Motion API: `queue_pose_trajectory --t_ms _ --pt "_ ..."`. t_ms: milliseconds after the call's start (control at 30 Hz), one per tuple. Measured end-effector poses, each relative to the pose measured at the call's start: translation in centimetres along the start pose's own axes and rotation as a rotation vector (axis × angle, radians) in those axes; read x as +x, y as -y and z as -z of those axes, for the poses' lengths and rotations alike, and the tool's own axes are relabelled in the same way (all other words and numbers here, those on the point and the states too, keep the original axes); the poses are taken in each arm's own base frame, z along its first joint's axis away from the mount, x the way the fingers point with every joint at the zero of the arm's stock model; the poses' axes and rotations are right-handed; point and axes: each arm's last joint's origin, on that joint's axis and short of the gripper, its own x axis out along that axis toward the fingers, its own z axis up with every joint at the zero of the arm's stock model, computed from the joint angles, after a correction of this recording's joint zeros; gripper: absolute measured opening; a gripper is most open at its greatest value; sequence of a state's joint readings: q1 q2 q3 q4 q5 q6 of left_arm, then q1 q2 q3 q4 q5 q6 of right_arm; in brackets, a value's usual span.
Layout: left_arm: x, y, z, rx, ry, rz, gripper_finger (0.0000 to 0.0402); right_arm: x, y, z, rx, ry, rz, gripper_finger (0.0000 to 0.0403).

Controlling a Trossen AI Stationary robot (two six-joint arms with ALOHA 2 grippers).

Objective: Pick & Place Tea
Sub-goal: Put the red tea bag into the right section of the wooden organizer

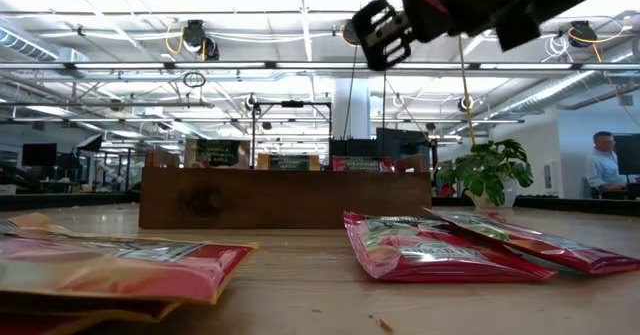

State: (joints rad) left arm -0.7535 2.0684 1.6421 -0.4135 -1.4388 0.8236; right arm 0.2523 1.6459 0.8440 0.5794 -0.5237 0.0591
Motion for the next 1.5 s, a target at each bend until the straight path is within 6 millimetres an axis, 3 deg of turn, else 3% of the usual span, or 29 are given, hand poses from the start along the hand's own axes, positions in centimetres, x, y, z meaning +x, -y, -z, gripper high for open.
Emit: queue_pose_trajectory --t_ms 133,267,433,533,633,767,900,1067,1200,1333,1500 --pt "-1.1 -1.4 1.6 -0.096 0.036 0.041 0.0095 -1.1 -1.0 -0.6 -0.09 -0.083 0.187 0.0003" --pt "-1.8 -4.7 5.3 -0.348 0.085 0.205 0.0093 -2.1 -2.2 -1.1 -0.153 -0.154 0.349 0.0004" --pt "0.5 -8.1 9.0 -0.671 0.182 0.474 0.0093 -2.6 -3.5 -1.5 -0.238 -0.194 0.485 0.0004" --pt "2.9 -7.9 10.1 -0.728 0.353 0.595 0.0093 -2.7 -3.6 -1.1 -0.278 -0.225 0.571 0.0004" --pt "4.4 -7.4 11.6 -0.769 0.536 0.569 0.0093 -2.9 -3.5 0.1 -0.274 -0.244 0.606 0.0004" --pt "5.2 -7.7 15.7 -0.919 0.745 0.485 0.0092 -3.9 -3.5 1.4 -0.233 -0.215 0.617 0.0004" --pt "6.6 -5.6 19.9 -1.156 0.874 0.464 0.0092 -5.0 -3.8 2.5 -0.248 -0.169 0.671 0.0004" --pt "8.1 -0.9 21.9 -1.415 0.895 0.494 0.0092 -5.6 -3.8 2.3 -0.298 -0.053 0.687 0.0004" --pt "8.0 1.8 21.0 -1.424 0.89 0.549 0.0092 -5.5 -3.6 2.1 -0.31 -0.027 0.745 0.0004" --pt "7.9 2.9 19.0 -1.42 0.822 0.549 0.0096 -4.9 -3.2 2.4 -0.313 0.0 0.793 0.0004" --pt "7.8 4.5 17.7 -1.34 0.721 0.53 0.0145 -4.1 -2.8 2.8 -0.356 0.016 0.795 0.0004"
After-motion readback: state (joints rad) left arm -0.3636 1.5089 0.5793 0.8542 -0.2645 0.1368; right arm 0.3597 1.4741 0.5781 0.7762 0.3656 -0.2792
